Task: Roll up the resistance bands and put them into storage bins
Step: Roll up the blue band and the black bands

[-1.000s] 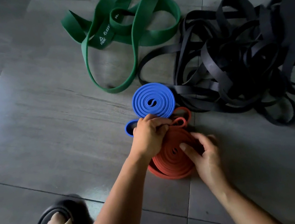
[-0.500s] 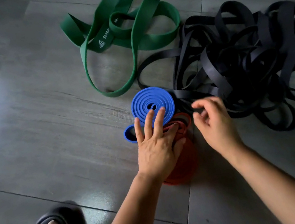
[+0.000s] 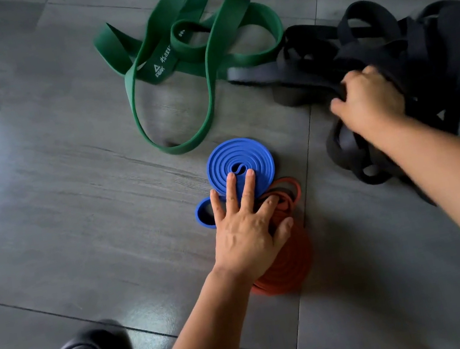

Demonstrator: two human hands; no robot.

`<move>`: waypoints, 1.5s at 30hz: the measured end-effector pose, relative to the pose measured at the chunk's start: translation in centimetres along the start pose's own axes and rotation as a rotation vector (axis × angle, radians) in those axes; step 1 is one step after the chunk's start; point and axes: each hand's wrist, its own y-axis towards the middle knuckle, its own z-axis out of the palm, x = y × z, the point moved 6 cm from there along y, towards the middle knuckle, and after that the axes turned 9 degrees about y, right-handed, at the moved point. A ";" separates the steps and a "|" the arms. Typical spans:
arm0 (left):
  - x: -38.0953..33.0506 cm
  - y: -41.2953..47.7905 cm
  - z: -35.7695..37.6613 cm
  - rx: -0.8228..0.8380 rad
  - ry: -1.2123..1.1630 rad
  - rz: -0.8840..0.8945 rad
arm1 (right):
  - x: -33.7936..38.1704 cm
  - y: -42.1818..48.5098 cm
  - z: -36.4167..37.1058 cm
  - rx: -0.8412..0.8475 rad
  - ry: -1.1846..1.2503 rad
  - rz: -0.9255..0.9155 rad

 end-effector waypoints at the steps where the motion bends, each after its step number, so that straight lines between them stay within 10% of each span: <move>1: 0.0 0.0 0.0 0.012 0.000 0.003 | -0.5 0.2 -0.2 0.033 -0.026 -0.009; 9: 0.1 0.1 -0.6 0.266 -0.036 -0.027 | 1.5 -5.1 2.9 0.182 0.138 -0.137; 17: 0.4 0.0 -2.1 0.272 -0.084 -0.022 | -6.5 -5.7 -5.4 -0.031 1.100 0.423; 24: 0.5 -6.2 -7.6 0.148 -0.299 -0.296 | -13.1 -11.6 -14.3 -0.304 1.352 0.594; 30: -2.0 -11.7 -13.0 0.412 -0.404 -0.324 | -13.7 -17.4 -25.9 -0.432 1.289 0.453; 45: -19.6 -15.5 -40.9 0.130 -0.949 0.177 | -6.1 -35.6 -48.0 -0.483 1.221 -0.054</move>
